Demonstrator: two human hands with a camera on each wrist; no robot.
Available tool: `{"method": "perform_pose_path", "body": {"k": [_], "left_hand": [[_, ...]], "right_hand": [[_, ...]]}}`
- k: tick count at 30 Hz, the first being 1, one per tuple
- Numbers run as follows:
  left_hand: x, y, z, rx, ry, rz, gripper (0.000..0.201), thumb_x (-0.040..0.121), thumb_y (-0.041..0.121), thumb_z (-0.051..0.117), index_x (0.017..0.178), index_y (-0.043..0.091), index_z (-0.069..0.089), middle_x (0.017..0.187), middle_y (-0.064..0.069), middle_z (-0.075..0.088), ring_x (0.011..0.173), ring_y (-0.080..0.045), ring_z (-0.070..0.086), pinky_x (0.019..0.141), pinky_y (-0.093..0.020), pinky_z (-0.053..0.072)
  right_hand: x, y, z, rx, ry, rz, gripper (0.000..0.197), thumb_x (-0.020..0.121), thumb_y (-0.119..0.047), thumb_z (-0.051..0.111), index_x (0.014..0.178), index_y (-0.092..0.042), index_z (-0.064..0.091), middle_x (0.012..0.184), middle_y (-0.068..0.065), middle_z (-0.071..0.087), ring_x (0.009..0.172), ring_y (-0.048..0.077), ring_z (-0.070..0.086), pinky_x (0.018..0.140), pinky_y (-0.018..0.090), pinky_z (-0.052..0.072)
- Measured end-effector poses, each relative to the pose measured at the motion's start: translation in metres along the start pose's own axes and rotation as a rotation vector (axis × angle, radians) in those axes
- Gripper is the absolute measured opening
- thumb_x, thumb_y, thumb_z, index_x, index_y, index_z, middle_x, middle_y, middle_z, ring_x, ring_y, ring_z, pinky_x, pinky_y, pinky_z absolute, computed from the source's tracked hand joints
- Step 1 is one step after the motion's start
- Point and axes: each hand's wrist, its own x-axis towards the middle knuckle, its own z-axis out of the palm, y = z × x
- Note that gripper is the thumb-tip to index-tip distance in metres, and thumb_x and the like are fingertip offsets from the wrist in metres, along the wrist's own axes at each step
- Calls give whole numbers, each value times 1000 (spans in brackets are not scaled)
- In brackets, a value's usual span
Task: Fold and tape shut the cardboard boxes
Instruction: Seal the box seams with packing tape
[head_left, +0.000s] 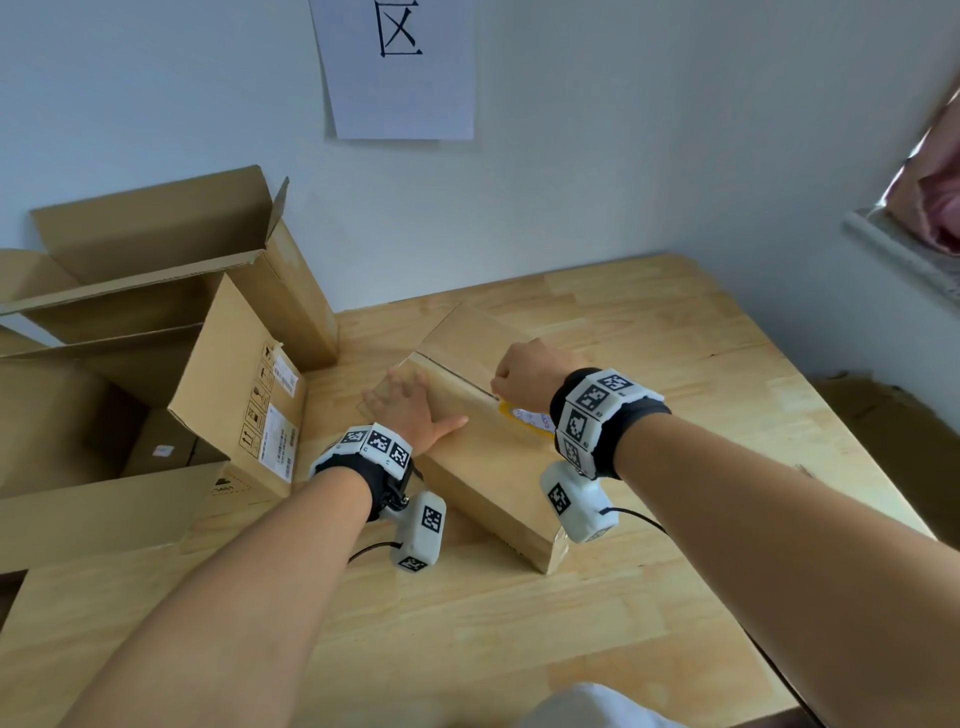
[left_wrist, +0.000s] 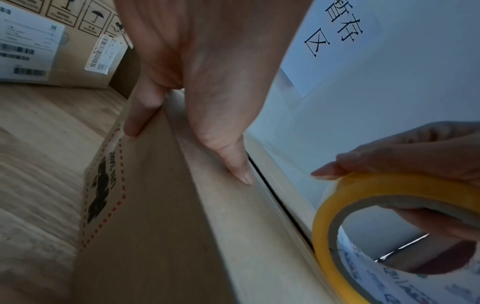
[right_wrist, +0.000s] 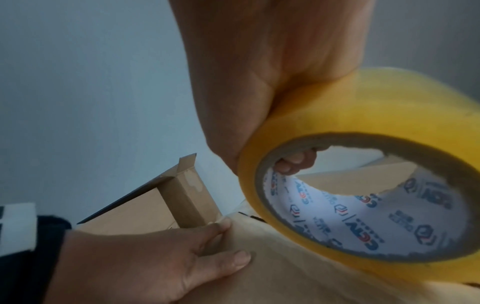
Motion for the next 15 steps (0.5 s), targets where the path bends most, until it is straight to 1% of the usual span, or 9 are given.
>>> {"method": "perform_pose_path", "body": {"k": [1,3,4,5,7,9,12,13,15], "left_hand": [[-2,0,-1,-5,-1,5,100,80,77,37,152,19,-1,157,-22,-8,143,-45,-2,114,-60,1],[-4,-1,-2,-27,1,13,99,81,77,38,152,20,0,157,-20,-9,143,-46,-1,114,-60,1],[-5,-2,-3,-41,3,17,99,81,77,39,152,20,1,158,-19,-8,143,-47,0,114,-60,2],[-5,-3,-4,-55,3,20,98,81,76,40,152,21,2,158,-18,-8,142,-48,0,114,-61,4],[-6,-6,-6,-101,-7,21,93,83,71,44,152,22,5,159,-15,-5,142,-49,2,114,-59,8],[-7,-11,-10,-152,3,43,89,85,66,48,152,20,8,159,-12,1,143,-45,6,115,-56,13],[-7,-20,-16,-199,49,74,83,90,54,51,150,11,14,157,-12,17,139,-36,27,113,-47,27],[-7,-24,-18,-214,55,73,81,92,50,51,150,9,14,156,-13,19,137,-34,32,111,-44,31],[-6,-30,-23,-245,44,73,80,93,43,53,151,8,9,159,-11,11,138,-32,32,109,-42,34]], "right_hand": [[-1,-2,0,-27,-4,0,32,86,-21,47,55,-14,52,58,3,49,54,23,46,44,21,31],[-3,-5,-2,-83,-15,-7,24,88,-20,47,70,-14,61,66,3,56,58,21,51,45,21,35],[-4,-7,-2,-106,-22,-11,21,88,-20,47,76,-14,63,71,3,59,60,21,53,46,20,36],[-3,-8,-3,-121,-29,-11,19,88,-19,48,77,-13,62,72,3,59,59,20,53,46,20,36],[-2,-10,-3,-137,-35,-6,17,86,-17,49,72,-13,59,68,3,56,54,19,49,45,20,35],[1,-10,-3,-138,-43,5,20,85,-16,50,67,-13,56,64,2,53,54,20,49,46,21,35],[5,-10,-3,-111,-58,17,27,84,-15,51,57,-13,50,59,3,50,54,23,49,47,21,36],[6,-10,-3,-105,-60,22,29,84,-15,51,55,-13,49,58,3,49,53,22,48,47,21,36],[8,-10,-4,-97,-67,32,30,84,-15,51,55,-13,46,56,2,47,49,20,44,46,20,34]]}}
